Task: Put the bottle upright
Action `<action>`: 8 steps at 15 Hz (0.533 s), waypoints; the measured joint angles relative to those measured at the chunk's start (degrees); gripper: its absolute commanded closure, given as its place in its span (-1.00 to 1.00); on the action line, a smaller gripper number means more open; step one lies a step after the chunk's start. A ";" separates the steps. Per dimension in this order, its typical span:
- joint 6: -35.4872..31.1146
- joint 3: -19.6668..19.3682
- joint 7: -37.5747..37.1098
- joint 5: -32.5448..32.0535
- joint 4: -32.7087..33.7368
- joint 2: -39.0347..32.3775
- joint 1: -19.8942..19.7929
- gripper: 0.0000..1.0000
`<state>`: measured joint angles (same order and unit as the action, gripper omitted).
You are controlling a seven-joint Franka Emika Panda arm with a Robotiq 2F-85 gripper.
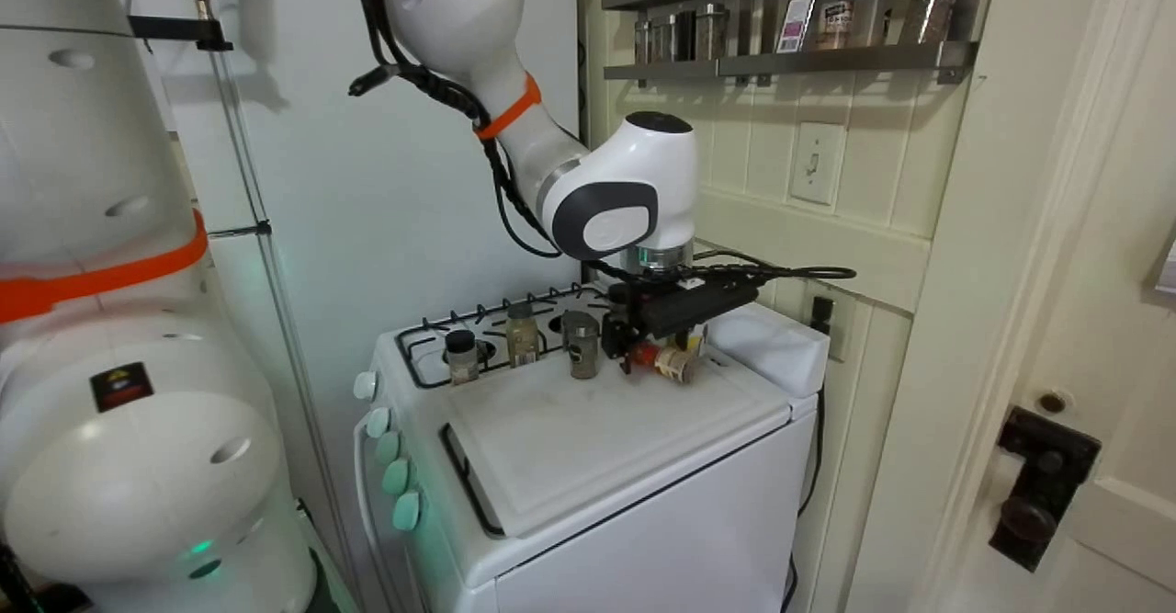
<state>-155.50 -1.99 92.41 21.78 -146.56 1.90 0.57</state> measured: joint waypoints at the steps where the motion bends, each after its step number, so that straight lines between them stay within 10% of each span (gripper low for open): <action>1: -0.42 0.09 1.33 1.07 0.03 -0.66 0.09 -1.00; 8: -7.53 0.83 8.84 3.58 0.75 -4.84 0.11 -1.00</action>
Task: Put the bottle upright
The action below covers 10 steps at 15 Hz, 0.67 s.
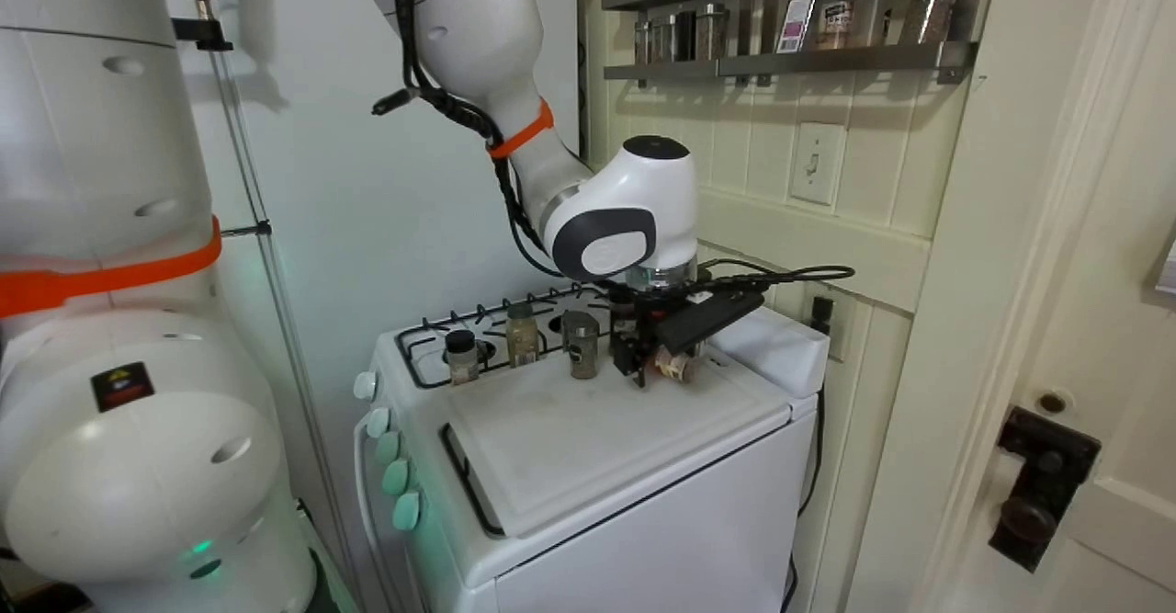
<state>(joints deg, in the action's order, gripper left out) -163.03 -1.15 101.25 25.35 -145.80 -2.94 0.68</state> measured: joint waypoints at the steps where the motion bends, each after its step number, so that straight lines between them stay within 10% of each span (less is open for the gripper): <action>1: -0.78 0.14 0.77 0.27 0.16 -0.41 0.00 -1.00; 10: -6.50 3.13 6.13 6.53 2.03 -3.05 -0.21 -1.00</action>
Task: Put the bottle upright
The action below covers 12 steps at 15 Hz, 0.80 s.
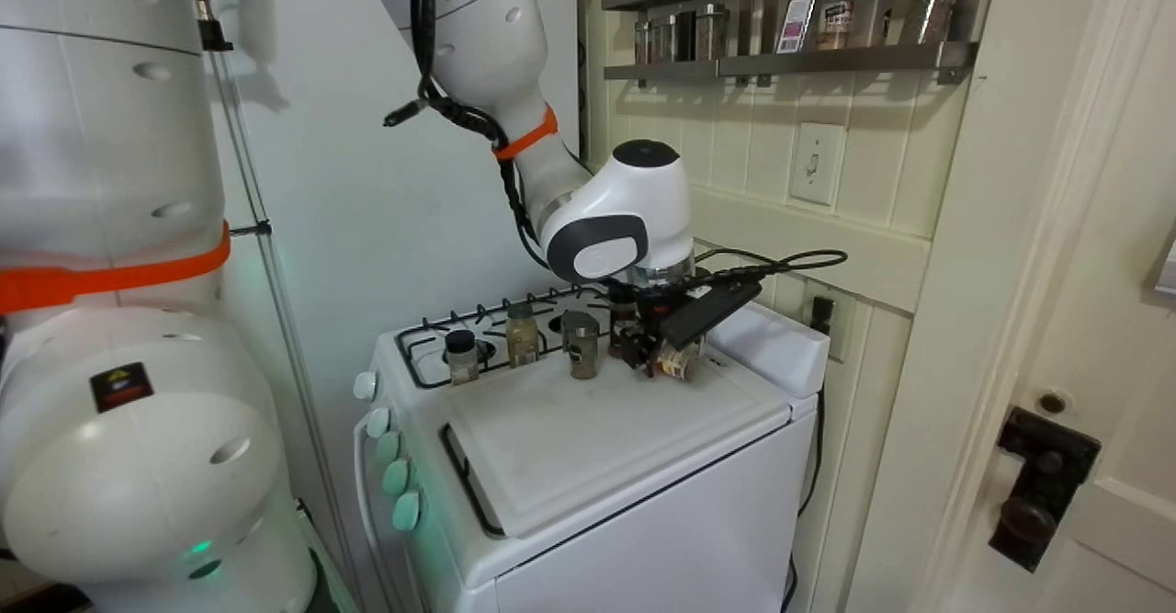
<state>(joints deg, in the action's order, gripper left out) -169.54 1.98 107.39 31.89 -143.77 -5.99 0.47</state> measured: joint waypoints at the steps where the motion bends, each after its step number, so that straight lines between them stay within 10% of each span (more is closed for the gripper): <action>1: 0.00 0.22 0.44 0.56 0.22 -0.34 -0.14 -1.00; 12: 1.64 1.45 2.19 1.46 0.86 -2.74 -1.92 -1.00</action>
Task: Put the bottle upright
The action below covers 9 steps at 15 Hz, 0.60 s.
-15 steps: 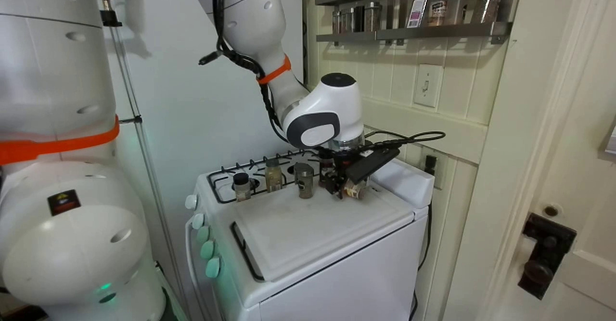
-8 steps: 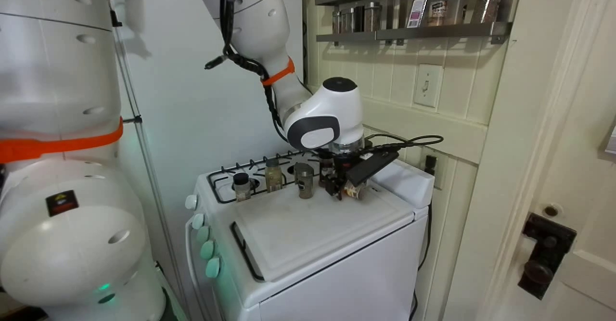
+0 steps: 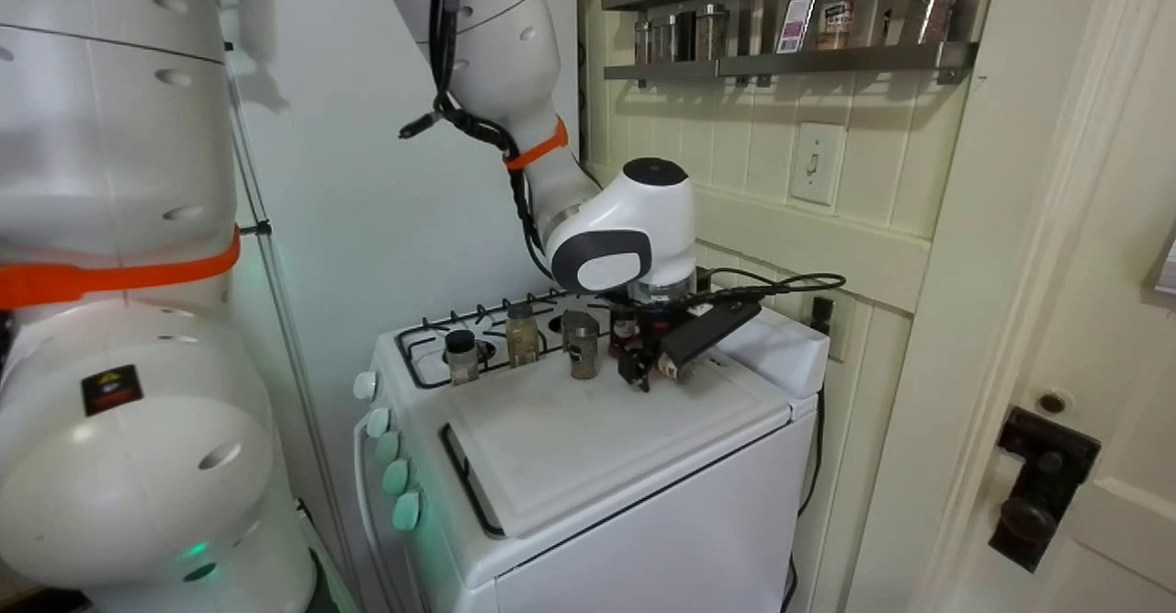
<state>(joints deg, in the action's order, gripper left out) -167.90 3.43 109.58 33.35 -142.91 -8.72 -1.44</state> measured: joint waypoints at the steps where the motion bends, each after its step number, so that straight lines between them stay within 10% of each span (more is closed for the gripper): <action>1: 0.99 -0.02 0.01 0.00 0.00 0.20 -0.14 -1.00; 9: 12.62 -0.97 -0.50 -0.28 -1.80 3.83 -1.68 -1.00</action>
<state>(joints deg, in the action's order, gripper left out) -155.28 2.46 109.07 33.07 -144.71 -4.90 -3.12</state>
